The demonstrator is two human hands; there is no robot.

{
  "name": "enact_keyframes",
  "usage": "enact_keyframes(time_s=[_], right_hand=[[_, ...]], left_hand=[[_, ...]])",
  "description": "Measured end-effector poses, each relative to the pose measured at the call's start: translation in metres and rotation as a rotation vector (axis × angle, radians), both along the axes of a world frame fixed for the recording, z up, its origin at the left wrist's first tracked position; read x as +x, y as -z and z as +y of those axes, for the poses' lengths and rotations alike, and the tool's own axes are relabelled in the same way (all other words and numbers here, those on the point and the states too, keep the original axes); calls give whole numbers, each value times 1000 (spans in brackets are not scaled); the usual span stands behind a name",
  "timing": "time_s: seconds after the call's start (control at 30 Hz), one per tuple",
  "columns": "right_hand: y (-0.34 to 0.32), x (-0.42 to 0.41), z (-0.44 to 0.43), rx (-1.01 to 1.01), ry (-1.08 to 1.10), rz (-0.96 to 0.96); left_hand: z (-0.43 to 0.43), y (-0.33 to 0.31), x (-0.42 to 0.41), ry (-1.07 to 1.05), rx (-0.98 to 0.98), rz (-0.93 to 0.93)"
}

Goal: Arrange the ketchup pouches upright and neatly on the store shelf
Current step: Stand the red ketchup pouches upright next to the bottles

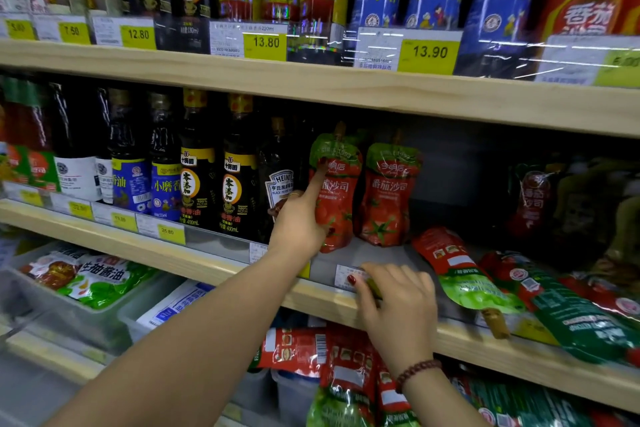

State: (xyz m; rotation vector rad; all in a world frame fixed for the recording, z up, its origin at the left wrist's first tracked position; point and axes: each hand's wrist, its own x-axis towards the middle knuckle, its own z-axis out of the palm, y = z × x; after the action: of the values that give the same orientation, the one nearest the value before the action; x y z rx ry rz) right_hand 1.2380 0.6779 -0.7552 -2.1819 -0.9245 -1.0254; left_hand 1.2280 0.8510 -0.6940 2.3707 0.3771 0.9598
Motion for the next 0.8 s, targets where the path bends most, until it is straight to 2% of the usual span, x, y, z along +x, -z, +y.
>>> enact_keyframes(time_s=[0.17,0.27,0.43,0.53,0.63,0.7,0.8], right_hand=[[-11,-9,-5,-106,12,85],[-29,-13,-17,-178,-62,157],[-73,-10,-59,-158,-197,52],[-87,1,-93,-55,-181,126],[-84,7,-120,-52,-159,225],[-82,6,-131,-126,-151,334],[-78,4,-138,-399,-80,406]], left_hand=[[-15,-4,-16,-9,-16,-26],[-27,-5,-20,-5,-22,-16],[-58,-10,-18,309,-214,52],[-77,-8,-15,421,-197,89],[-91,-6,-10,484,-204,120],[-98,-3,-7,495,-186,136],[-104,2,-2,412,-138,146]])
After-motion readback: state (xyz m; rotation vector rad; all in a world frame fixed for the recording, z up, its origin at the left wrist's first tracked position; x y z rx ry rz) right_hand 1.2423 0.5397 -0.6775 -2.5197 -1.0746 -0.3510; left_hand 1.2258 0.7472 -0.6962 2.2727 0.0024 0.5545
